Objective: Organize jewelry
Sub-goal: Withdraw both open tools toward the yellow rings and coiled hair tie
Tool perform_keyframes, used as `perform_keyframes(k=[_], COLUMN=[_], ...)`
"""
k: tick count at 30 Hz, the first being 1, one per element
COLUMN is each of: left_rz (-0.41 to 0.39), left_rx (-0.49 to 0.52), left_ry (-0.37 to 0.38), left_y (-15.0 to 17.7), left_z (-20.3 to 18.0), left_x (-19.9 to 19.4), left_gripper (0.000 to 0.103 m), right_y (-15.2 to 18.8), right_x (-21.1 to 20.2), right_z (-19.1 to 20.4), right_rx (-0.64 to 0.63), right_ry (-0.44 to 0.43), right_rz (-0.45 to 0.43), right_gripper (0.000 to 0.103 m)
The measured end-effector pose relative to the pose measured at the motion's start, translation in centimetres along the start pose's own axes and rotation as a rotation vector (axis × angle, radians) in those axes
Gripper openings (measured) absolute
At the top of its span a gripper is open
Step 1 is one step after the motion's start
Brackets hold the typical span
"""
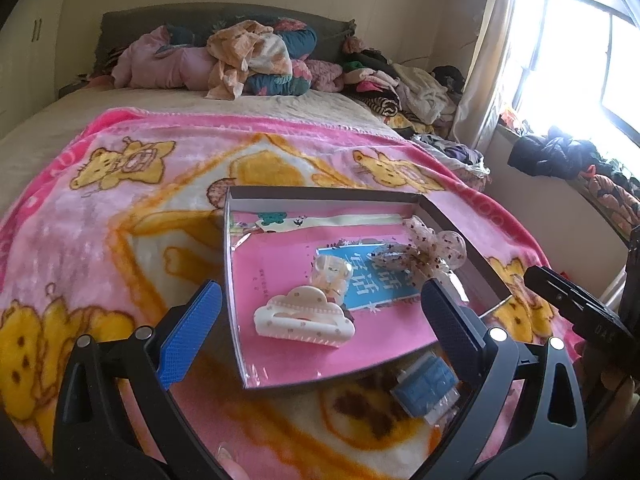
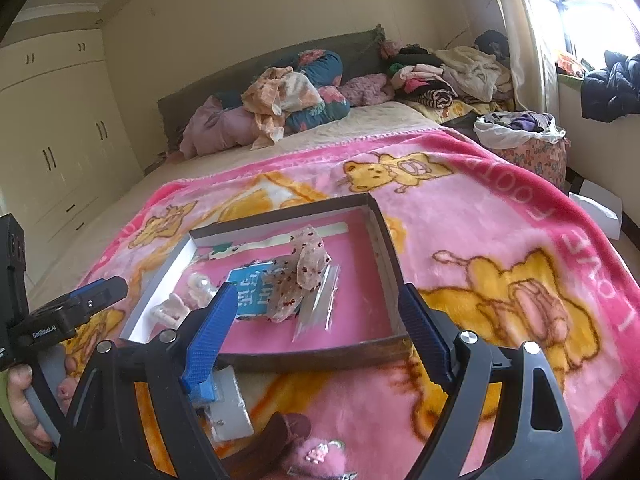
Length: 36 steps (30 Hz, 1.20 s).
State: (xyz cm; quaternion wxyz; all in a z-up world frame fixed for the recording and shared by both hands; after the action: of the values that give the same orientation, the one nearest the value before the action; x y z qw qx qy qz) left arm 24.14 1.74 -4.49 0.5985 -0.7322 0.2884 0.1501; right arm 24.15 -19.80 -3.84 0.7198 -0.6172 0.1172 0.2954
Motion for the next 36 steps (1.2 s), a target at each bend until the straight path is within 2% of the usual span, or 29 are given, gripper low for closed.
perform_keyframes(k=[22, 36], left_rz=[0.023, 0.054], left_rx=[0.025, 0.042], left_ry=[0.019, 0.001], left_y=[3.3, 5.7], left_z=[-0.9, -0.2], left_x=[-2.6, -4.0], left_gripper=[0.091, 0.091], right_y=[2.7, 5.4], right_x=[-4.5, -5.5], right_z=[0.1, 1.2], right_rx=[-0.004, -0.035], right_ry=[0.004, -0.005], right_rz=[-0.021, 0.024], right_gripper=[0.080, 0.080])
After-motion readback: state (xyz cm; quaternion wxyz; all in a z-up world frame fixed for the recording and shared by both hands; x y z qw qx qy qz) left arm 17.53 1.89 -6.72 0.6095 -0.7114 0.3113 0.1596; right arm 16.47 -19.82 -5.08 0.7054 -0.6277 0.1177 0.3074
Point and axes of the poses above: each gripper's, at about its wrist camera, not at the fingertips, and x roughly the way its jaws point, z to its left, y to its underside, the point moved 7 cm from there along x, roughly the way its jaws point, and after that the axes turned 2 degrees about y, right-handed, at the moved point
